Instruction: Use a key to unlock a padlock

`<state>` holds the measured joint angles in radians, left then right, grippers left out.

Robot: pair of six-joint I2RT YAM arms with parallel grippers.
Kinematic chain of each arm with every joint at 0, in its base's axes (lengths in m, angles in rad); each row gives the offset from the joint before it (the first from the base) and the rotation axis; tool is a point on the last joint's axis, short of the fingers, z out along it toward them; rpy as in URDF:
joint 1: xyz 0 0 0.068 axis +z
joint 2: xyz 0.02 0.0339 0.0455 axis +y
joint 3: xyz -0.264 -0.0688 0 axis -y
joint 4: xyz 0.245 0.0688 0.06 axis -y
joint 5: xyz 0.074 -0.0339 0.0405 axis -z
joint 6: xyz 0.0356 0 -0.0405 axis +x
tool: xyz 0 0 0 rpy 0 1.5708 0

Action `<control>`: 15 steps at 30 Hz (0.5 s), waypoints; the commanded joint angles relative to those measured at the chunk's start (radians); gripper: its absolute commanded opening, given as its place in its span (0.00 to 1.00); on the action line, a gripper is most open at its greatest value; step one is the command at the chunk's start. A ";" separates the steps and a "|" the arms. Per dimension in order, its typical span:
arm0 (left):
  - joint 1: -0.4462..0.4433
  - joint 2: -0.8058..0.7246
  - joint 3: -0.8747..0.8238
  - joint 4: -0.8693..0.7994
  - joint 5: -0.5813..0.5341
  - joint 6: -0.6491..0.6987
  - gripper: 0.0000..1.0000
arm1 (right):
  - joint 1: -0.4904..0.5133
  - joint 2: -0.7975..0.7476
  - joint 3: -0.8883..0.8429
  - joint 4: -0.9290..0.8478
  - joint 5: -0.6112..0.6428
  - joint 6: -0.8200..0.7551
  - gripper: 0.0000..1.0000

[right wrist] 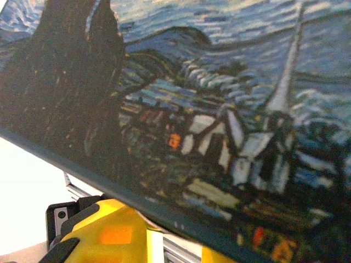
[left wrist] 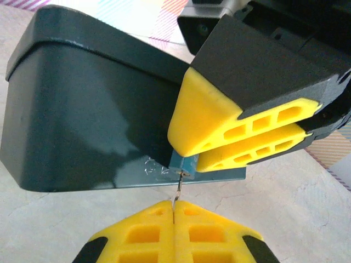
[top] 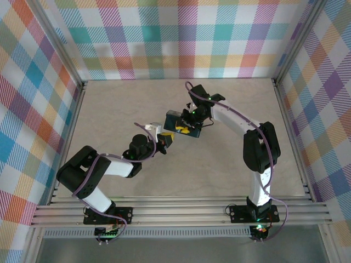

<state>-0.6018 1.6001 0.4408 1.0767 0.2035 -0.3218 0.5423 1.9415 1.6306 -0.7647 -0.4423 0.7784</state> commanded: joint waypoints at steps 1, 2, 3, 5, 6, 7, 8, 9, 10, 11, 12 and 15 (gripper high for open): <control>-0.015 0.017 0.013 0.092 -0.018 -0.001 0.00 | -0.008 0.001 0.009 0.005 -0.051 0.004 0.00; -0.015 0.022 0.013 0.101 -0.019 -0.004 0.00 | -0.008 0.003 0.010 0.005 -0.056 0.007 0.00; -0.015 0.024 0.013 0.106 -0.019 -0.005 0.00 | -0.008 0.004 0.011 0.005 -0.060 0.008 0.00; -0.016 0.030 0.012 0.118 -0.021 -0.007 0.00 | -0.008 0.006 0.015 0.005 -0.071 0.012 0.00; -0.018 0.032 0.014 0.120 -0.020 -0.008 0.00 | -0.009 0.007 0.016 0.005 -0.076 0.014 0.00; -0.018 0.034 0.014 0.123 -0.019 -0.007 0.00 | -0.010 0.008 0.017 0.005 -0.081 0.017 0.00; -0.018 0.037 0.015 0.125 -0.019 -0.009 0.00 | -0.011 0.008 0.017 0.005 -0.088 0.020 0.00; -0.018 0.040 0.015 0.129 -0.018 -0.010 0.00 | -0.011 0.008 0.018 0.006 -0.091 0.022 0.00; -0.019 0.044 0.016 0.135 -0.016 -0.012 0.00 | -0.011 0.009 0.018 0.007 -0.094 0.025 0.00; -0.018 0.049 0.018 0.139 -0.015 -0.015 0.00 | -0.013 0.008 0.018 0.007 -0.097 0.025 0.00; -0.019 0.053 0.019 0.142 -0.012 -0.016 0.00 | -0.013 0.008 0.018 0.007 -0.098 0.027 0.00; -0.020 0.065 0.021 0.157 -0.008 -0.024 0.00 | -0.015 0.010 0.018 0.008 -0.103 0.032 0.00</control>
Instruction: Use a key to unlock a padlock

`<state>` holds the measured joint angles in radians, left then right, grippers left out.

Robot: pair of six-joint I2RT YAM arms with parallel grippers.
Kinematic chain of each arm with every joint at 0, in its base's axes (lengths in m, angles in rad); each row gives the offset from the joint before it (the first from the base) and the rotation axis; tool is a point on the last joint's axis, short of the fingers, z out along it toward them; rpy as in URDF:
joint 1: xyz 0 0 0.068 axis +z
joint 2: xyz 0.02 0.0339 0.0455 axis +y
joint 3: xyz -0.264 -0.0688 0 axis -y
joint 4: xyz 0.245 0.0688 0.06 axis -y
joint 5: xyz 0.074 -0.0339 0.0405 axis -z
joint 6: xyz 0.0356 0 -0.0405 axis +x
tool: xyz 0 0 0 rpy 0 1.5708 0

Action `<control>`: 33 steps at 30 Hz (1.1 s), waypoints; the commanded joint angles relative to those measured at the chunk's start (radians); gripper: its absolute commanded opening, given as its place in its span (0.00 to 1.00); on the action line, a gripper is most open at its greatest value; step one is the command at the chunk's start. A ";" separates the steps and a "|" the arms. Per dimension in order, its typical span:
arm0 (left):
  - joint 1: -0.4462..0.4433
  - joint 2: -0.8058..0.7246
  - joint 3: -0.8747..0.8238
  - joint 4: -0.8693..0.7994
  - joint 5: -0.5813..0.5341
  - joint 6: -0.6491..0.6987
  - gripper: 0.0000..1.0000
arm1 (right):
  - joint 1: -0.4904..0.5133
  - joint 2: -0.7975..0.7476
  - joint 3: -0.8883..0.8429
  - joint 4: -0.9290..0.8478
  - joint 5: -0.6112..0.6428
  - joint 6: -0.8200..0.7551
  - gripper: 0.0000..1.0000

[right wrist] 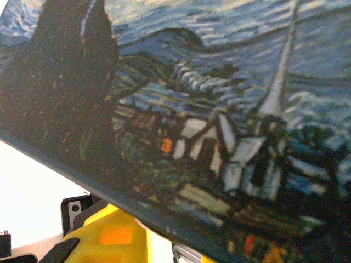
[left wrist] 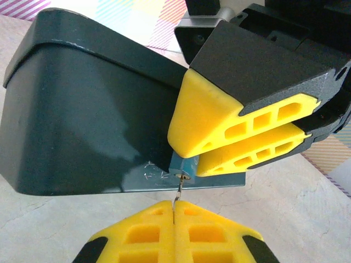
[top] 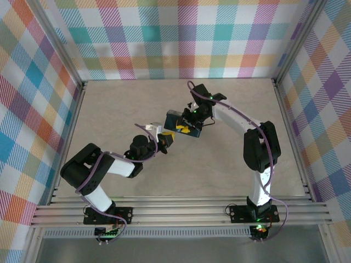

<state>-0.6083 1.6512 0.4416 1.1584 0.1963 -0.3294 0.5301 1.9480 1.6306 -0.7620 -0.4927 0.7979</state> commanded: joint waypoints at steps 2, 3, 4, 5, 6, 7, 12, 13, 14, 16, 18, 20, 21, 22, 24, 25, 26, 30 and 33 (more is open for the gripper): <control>-0.018 0.025 0.020 0.087 -0.003 -0.022 0.00 | -0.005 0.003 0.018 0.007 -0.056 0.013 0.00; -0.017 0.030 0.021 0.092 -0.006 -0.024 0.00 | -0.005 0.003 0.019 0.007 -0.059 0.014 0.00; -0.018 0.035 0.023 0.098 -0.007 -0.026 0.00 | -0.005 0.003 0.018 0.007 -0.060 0.014 0.00; -0.020 0.040 0.026 0.100 -0.008 -0.027 0.00 | -0.005 0.002 0.017 0.007 -0.061 0.014 0.00; -0.020 0.044 0.029 0.103 -0.008 -0.027 0.00 | -0.006 0.000 0.016 0.006 -0.063 0.014 0.00; -0.022 0.050 0.034 0.104 -0.009 -0.028 0.00 | -0.005 -0.001 0.014 0.005 -0.066 0.015 0.00; -0.031 0.076 0.050 0.112 -0.006 -0.038 0.00 | -0.006 -0.001 0.015 0.009 -0.079 0.020 0.00; -0.033 0.081 0.049 0.116 -0.009 -0.040 0.00 | -0.006 -0.001 0.015 0.009 -0.079 0.019 0.00; -0.033 0.084 0.050 0.118 -0.010 -0.041 0.00 | -0.006 -0.002 0.014 0.008 -0.081 0.020 0.00; -0.034 0.090 0.051 0.117 -0.011 -0.043 0.00 | -0.005 -0.004 0.010 0.008 -0.086 0.021 0.00; -0.036 0.094 0.053 0.116 -0.008 -0.043 0.00 | -0.005 -0.005 0.005 0.010 -0.093 0.021 0.00; -0.039 0.100 0.055 0.116 -0.006 -0.044 0.00 | -0.005 -0.006 0.002 0.012 -0.098 0.023 0.00; -0.040 0.103 0.056 0.117 -0.006 -0.043 0.00 | -0.008 -0.007 0.002 0.012 -0.101 0.024 0.00; -0.042 0.106 0.057 0.116 -0.007 -0.043 0.00 | -0.007 -0.008 0.002 0.010 -0.102 0.021 0.00; -0.046 0.108 0.062 0.116 -0.009 -0.043 0.00 | -0.005 -0.008 0.002 0.004 -0.100 0.018 0.00; -0.049 0.110 0.064 0.116 -0.010 -0.041 0.00 | -0.006 -0.006 0.001 0.002 -0.102 0.017 0.00; -0.050 0.113 0.070 0.112 -0.009 -0.040 0.00 | -0.005 -0.006 -0.001 0.002 -0.105 0.017 0.00; -0.065 0.124 0.102 0.079 -0.014 -0.025 0.00 | -0.005 -0.010 -0.014 0.004 -0.113 0.017 0.00; -0.068 0.128 0.113 0.081 -0.029 -0.023 0.00 | -0.005 -0.014 -0.020 0.001 -0.110 0.011 0.00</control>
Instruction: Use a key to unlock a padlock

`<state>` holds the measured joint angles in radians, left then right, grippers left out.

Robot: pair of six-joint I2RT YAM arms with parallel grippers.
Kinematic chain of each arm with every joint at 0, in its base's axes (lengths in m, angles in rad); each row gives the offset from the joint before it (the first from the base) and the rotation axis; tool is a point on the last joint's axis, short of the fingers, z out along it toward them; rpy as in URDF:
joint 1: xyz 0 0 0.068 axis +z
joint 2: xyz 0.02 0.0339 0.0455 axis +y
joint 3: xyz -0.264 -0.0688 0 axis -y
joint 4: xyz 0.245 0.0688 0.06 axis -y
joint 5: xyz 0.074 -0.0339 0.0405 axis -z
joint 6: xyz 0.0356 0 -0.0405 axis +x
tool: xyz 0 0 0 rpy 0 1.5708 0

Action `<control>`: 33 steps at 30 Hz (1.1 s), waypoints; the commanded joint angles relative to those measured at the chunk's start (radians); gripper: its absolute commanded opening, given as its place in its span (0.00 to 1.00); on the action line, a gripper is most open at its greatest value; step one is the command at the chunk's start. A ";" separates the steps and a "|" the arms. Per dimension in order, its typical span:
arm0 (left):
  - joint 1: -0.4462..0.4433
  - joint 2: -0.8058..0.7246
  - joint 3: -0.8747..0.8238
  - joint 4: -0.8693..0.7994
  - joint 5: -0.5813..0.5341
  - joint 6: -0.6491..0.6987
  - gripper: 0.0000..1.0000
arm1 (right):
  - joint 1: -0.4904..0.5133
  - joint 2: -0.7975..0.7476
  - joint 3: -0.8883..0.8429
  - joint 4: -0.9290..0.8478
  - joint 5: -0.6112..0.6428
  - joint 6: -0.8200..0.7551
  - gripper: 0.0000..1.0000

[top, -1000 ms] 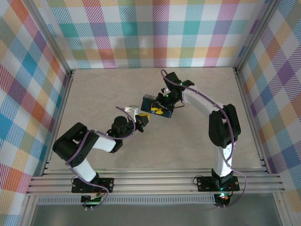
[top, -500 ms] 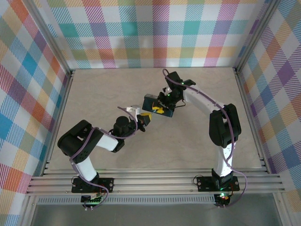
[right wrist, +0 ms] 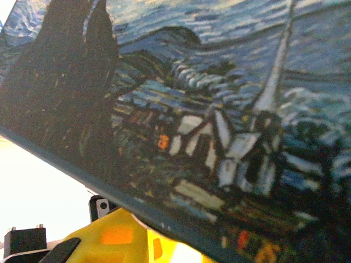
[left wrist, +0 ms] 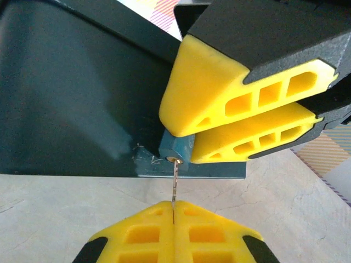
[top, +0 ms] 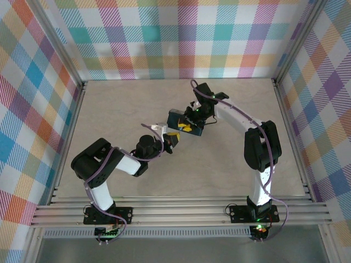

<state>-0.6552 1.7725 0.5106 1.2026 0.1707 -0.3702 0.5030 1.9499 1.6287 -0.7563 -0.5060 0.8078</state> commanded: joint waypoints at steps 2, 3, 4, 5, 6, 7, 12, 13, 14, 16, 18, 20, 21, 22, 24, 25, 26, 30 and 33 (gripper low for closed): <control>-0.022 0.003 0.044 0.036 -0.020 0.024 0.00 | 0.021 -0.014 -0.020 -0.013 -0.095 -0.009 0.00; -0.022 -0.002 0.044 0.034 -0.029 0.027 0.00 | 0.022 -0.014 -0.020 -0.020 -0.090 -0.015 0.00; -0.022 -0.009 0.041 0.028 -0.037 0.032 0.00 | 0.022 -0.015 -0.020 -0.029 -0.084 -0.024 0.00; -0.022 -0.017 0.040 0.017 -0.043 0.038 0.00 | 0.021 -0.016 -0.018 -0.038 -0.075 -0.035 0.00; -0.021 -0.026 0.040 0.003 -0.046 0.044 0.00 | 0.021 -0.014 -0.017 -0.047 -0.068 -0.045 0.00; -0.021 -0.039 0.039 -0.016 -0.049 0.050 0.00 | 0.022 -0.014 -0.015 -0.059 -0.057 -0.056 0.00; -0.021 -0.076 0.035 -0.064 -0.047 0.067 0.00 | 0.021 -0.012 -0.011 -0.100 -0.021 -0.100 0.00; -0.021 -0.077 0.038 -0.071 -0.042 0.066 0.00 | 0.022 -0.011 -0.010 -0.103 -0.018 -0.105 0.00; -0.021 -0.076 0.041 -0.078 -0.035 0.067 0.00 | 0.022 -0.010 -0.010 -0.105 -0.017 -0.109 0.00; -0.021 -0.076 0.046 -0.078 -0.028 0.060 0.00 | 0.022 -0.008 -0.009 -0.110 -0.019 -0.116 0.00; -0.020 -0.078 0.047 -0.080 -0.029 0.052 0.00 | 0.022 -0.003 -0.003 -0.122 -0.018 -0.129 0.00; -0.016 -0.084 0.051 -0.085 -0.017 0.038 0.00 | 0.022 0.001 0.006 -0.136 -0.014 -0.144 0.00; -0.012 -0.085 0.055 -0.092 -0.004 0.027 0.00 | 0.022 0.004 0.008 -0.141 -0.014 -0.153 0.00; -0.005 -0.086 0.061 -0.099 0.011 0.015 0.00 | 0.021 0.003 0.007 -0.139 -0.015 -0.159 0.00; 0.008 -0.085 0.065 -0.100 0.045 -0.009 0.00 | 0.021 0.000 0.000 -0.131 -0.022 -0.168 0.00; 0.016 -0.085 0.068 -0.100 0.063 -0.021 0.00 | 0.022 -0.002 -0.005 -0.128 -0.025 -0.173 0.00; 0.024 -0.085 0.069 -0.100 0.080 -0.031 0.00 | 0.022 -0.003 -0.010 -0.123 -0.028 -0.176 0.00; 0.057 -0.083 0.077 -0.098 0.144 -0.070 0.00 | 0.020 -0.003 -0.025 -0.117 -0.040 -0.185 0.00; 0.077 -0.083 0.069 -0.092 0.167 -0.091 0.00 | 0.019 -0.003 -0.032 -0.115 -0.046 -0.191 0.00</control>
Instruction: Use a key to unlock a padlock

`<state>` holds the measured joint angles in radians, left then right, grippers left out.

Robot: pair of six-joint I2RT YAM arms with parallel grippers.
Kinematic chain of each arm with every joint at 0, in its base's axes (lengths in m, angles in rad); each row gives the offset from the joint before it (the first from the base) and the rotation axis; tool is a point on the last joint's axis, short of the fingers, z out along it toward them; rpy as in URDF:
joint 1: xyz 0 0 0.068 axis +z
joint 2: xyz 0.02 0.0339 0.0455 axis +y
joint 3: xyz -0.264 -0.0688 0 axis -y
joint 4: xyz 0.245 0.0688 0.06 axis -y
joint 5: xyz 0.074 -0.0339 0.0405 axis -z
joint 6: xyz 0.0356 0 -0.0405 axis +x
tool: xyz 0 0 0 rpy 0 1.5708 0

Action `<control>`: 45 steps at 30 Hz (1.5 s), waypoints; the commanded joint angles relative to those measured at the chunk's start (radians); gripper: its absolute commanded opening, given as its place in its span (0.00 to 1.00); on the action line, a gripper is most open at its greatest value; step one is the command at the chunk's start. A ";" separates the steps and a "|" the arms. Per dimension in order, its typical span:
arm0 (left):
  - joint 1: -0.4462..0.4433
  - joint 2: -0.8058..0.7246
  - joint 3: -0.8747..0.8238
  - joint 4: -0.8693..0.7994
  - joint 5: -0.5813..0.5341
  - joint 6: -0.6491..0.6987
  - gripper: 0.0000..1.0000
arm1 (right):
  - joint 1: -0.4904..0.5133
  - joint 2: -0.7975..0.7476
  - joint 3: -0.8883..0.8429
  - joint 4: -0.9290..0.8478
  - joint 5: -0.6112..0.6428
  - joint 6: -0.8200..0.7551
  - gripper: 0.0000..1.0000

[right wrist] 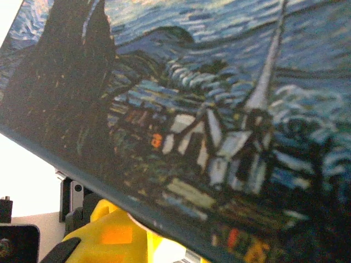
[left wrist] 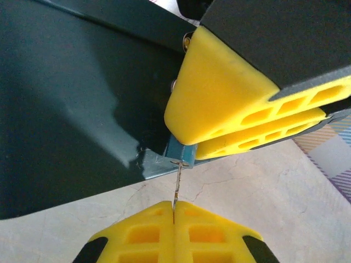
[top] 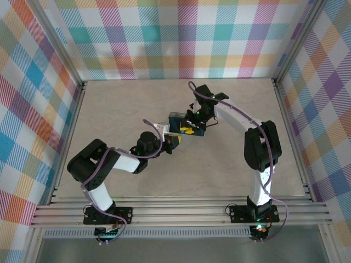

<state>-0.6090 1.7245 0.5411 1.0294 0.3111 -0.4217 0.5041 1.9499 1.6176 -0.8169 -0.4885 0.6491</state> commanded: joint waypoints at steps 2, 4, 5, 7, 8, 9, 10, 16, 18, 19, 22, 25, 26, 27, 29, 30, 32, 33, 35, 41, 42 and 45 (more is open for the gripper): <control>0.041 -0.033 0.038 0.080 0.040 -0.044 0.00 | 0.015 -0.005 -0.022 -0.055 -0.068 -0.034 0.00; 0.047 -0.026 0.047 0.080 0.063 -0.053 0.00 | 0.011 -0.008 -0.022 -0.053 -0.072 -0.036 0.00; 0.048 -0.021 0.052 0.080 0.075 -0.058 0.00 | 0.010 -0.008 -0.021 -0.053 -0.076 -0.038 0.00; 0.050 -0.012 0.061 0.088 0.093 -0.070 0.00 | 0.007 -0.009 -0.021 -0.053 -0.080 -0.041 0.00; 0.051 -0.008 0.065 0.090 0.094 -0.076 0.00 | 0.007 -0.009 -0.022 -0.050 -0.085 -0.042 0.00; 0.051 -0.007 0.067 0.090 0.094 -0.078 0.00 | 0.005 -0.009 -0.025 -0.051 -0.085 -0.042 0.00; 0.051 -0.005 0.069 0.090 0.091 -0.080 0.00 | 0.006 -0.009 -0.025 -0.050 -0.085 -0.042 0.00; 0.043 -0.006 0.068 0.071 0.075 -0.069 0.00 | 0.005 -0.011 -0.051 -0.021 -0.098 -0.022 0.00; 0.028 -0.014 0.053 0.060 0.048 -0.054 0.00 | 0.007 -0.010 -0.070 0.000 -0.106 -0.010 0.00; 0.021 -0.018 0.041 0.060 0.030 -0.050 0.00 | 0.007 -0.012 -0.079 0.010 -0.106 -0.008 0.00; -0.009 -0.020 0.002 0.066 -0.028 -0.042 0.00 | 0.012 -0.028 -0.129 0.051 -0.097 0.011 0.00; -0.044 -0.008 -0.031 0.088 -0.080 -0.043 0.00 | 0.023 -0.053 -0.207 0.114 -0.092 0.040 0.03; -0.057 0.000 -0.040 0.097 -0.095 -0.041 0.00 | 0.029 -0.060 -0.238 0.134 -0.086 0.051 0.03; -0.070 0.007 -0.048 0.104 -0.110 -0.039 0.00 | 0.035 -0.066 -0.264 0.152 -0.083 0.060 0.03; -0.101 0.029 -0.066 0.120 -0.143 -0.024 0.00 | 0.046 -0.076 -0.322 0.190 -0.078 0.079 0.04; -0.113 0.040 -0.071 0.127 -0.156 -0.018 0.00 | 0.050 -0.077 -0.344 0.205 -0.078 0.086 0.04; -0.140 0.078 -0.082 0.151 -0.180 -0.007 0.00 | 0.054 -0.081 -0.384 0.229 -0.079 0.095 0.04; -0.149 0.096 -0.085 0.164 -0.186 -0.004 0.00 | 0.055 -0.083 -0.397 0.236 -0.079 0.096 0.04; -0.168 0.132 -0.089 0.190 -0.197 -0.006 0.00 | 0.056 -0.082 -0.423 0.250 -0.074 0.093 0.05; -0.236 0.207 -0.118 0.269 -0.273 -0.031 0.00 | 0.056 -0.081 -0.492 0.280 -0.064 0.089 0.08; -0.245 0.210 -0.123 0.270 -0.289 -0.032 0.00 | 0.056 -0.080 -0.495 0.280 -0.061 0.085 0.09; -0.268 0.206 -0.133 0.271 -0.328 -0.039 0.00 | 0.056 -0.075 -0.484 0.267 -0.055 0.071 0.11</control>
<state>-0.8352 1.9141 0.4332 1.2835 0.0113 -0.4564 0.5507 1.8267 1.1721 -0.4377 -0.4339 0.6411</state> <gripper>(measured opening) 0.048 0.211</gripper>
